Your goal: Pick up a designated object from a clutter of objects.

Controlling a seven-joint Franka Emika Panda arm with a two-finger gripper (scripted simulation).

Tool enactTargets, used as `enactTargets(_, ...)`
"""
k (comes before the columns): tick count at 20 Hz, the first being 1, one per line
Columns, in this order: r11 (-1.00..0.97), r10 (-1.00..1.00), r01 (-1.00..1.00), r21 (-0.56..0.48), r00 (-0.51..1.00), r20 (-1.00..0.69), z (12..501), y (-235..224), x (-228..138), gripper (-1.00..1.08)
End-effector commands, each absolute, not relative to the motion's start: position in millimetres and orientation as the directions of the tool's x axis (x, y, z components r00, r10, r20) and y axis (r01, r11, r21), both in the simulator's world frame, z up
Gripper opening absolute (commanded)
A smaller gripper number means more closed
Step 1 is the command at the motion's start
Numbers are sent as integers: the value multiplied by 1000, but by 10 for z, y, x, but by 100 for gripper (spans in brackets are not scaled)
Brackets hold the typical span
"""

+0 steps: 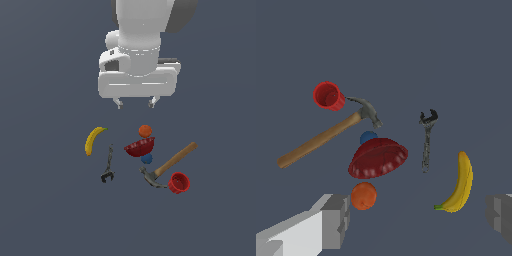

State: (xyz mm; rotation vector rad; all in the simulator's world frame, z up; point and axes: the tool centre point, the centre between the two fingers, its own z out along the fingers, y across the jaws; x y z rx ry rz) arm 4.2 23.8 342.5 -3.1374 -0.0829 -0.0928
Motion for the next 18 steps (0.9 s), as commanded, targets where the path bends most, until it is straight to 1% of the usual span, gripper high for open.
enactTargets(1,-999,53,53,0,997,59,3425,238,42,100)
enactTargets(11,-1000,-24,-24,-3,999,48,3352,-55,72,100)
enactTargets(18,-1000,-32,-31,-3,998,48,3334,-22,87,100)
